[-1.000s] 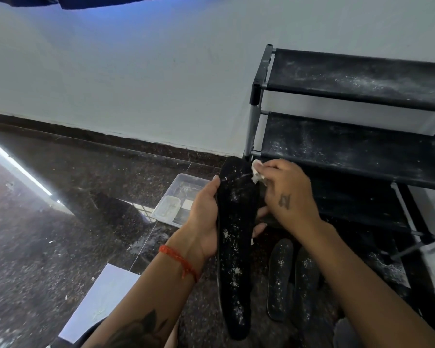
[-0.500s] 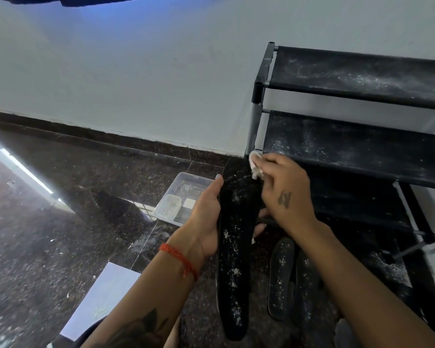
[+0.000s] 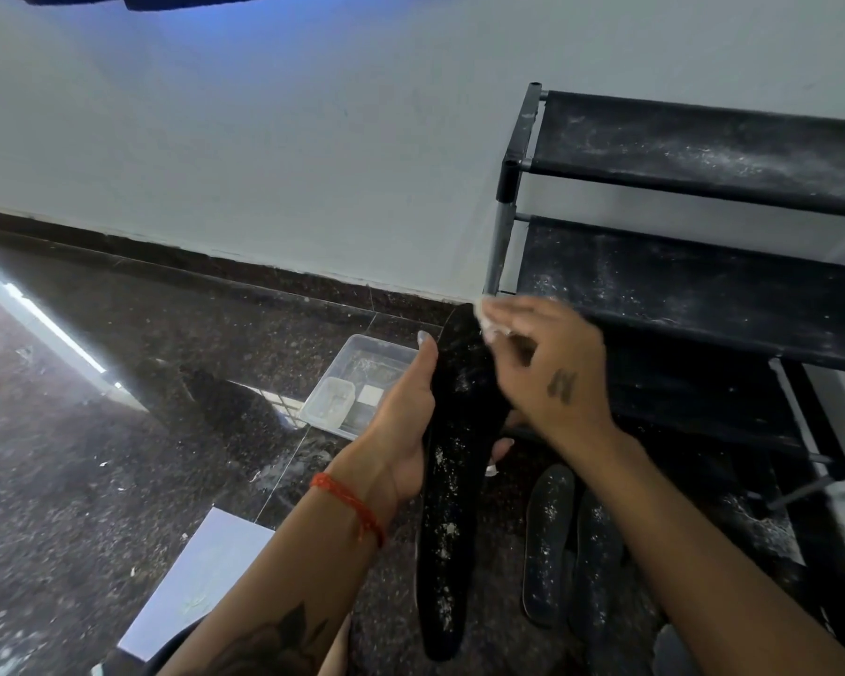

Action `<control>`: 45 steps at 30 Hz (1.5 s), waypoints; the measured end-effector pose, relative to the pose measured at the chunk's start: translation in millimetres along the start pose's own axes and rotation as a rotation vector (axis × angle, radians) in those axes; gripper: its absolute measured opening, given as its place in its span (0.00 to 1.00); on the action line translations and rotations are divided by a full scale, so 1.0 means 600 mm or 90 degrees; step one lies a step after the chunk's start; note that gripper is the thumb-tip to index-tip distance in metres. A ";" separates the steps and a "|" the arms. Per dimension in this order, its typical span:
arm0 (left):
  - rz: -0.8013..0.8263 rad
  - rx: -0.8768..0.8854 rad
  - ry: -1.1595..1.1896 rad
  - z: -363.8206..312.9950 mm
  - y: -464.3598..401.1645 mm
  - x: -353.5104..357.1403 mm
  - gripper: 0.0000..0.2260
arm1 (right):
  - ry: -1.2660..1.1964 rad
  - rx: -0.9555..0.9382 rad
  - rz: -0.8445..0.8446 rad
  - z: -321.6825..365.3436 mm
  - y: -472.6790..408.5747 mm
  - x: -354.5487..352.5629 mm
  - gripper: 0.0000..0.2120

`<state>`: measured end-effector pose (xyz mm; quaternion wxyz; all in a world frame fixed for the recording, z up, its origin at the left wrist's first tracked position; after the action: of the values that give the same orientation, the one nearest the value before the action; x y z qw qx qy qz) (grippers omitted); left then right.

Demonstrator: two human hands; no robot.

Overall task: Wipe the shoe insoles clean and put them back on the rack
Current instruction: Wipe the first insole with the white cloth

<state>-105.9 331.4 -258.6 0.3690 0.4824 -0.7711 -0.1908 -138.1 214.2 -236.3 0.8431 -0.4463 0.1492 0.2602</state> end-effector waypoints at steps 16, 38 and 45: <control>-0.038 0.052 -0.006 -0.003 -0.010 -0.009 0.32 | -0.085 -0.072 0.040 0.035 0.033 0.014 0.15; -0.049 0.028 0.008 -0.006 -0.012 -0.014 0.38 | 0.083 0.039 0.073 -0.046 0.009 0.015 0.14; -0.065 0.067 0.010 -0.013 -0.015 -0.025 0.37 | -0.149 -0.058 0.097 0.058 0.054 0.016 0.12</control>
<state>-90.7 340.9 -265.1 0.3392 0.5412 -0.7516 -0.1649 -148.0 261.0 -243.4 0.8115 -0.4377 0.0715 0.3805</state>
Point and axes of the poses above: each hand's wrist, its own y-axis away from the middle knuckle, its own x-axis out of the palm, z = x × y, the point moved 2 cm from there along -y, towards the middle knuckle, and after that the axes turned 15 degrees about -z, right-handed, at the moved point
